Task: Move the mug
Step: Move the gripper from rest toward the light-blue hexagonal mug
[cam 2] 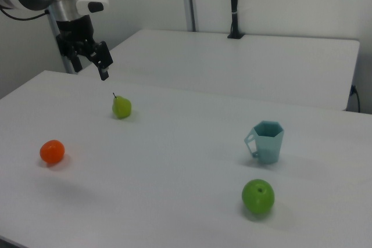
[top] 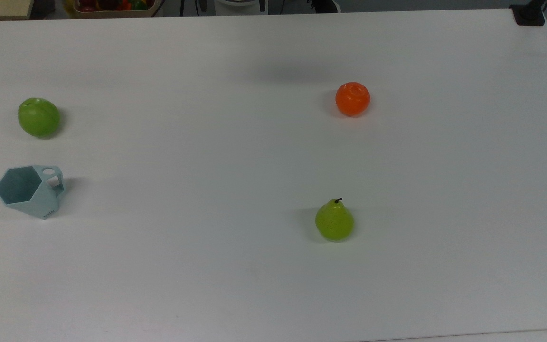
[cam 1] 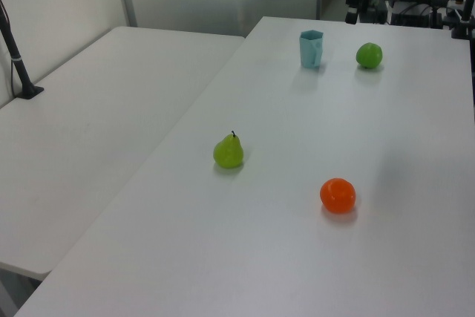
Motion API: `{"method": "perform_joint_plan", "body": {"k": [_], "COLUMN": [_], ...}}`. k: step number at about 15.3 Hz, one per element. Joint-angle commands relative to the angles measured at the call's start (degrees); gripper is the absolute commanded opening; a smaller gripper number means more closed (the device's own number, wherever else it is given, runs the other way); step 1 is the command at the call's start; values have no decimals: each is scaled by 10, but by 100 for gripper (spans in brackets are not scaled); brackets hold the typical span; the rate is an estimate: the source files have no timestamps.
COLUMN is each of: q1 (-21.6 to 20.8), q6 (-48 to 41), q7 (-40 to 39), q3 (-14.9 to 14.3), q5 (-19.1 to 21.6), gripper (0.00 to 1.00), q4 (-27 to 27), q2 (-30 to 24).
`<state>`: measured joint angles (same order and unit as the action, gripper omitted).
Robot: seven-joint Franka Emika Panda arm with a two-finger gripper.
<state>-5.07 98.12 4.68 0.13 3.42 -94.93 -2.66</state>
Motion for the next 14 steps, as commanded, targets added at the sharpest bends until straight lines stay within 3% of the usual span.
{"method": "perform_joint_plan", "body": {"k": [1, 14], "q1": [-14, -13], "q6": [9, 7], "q7": [-14, -7], "q3": [-12, -14], "q5": [7, 2], "gripper": [100, 100], "q4": [-19, -15], "q2": [-15, -14]}}
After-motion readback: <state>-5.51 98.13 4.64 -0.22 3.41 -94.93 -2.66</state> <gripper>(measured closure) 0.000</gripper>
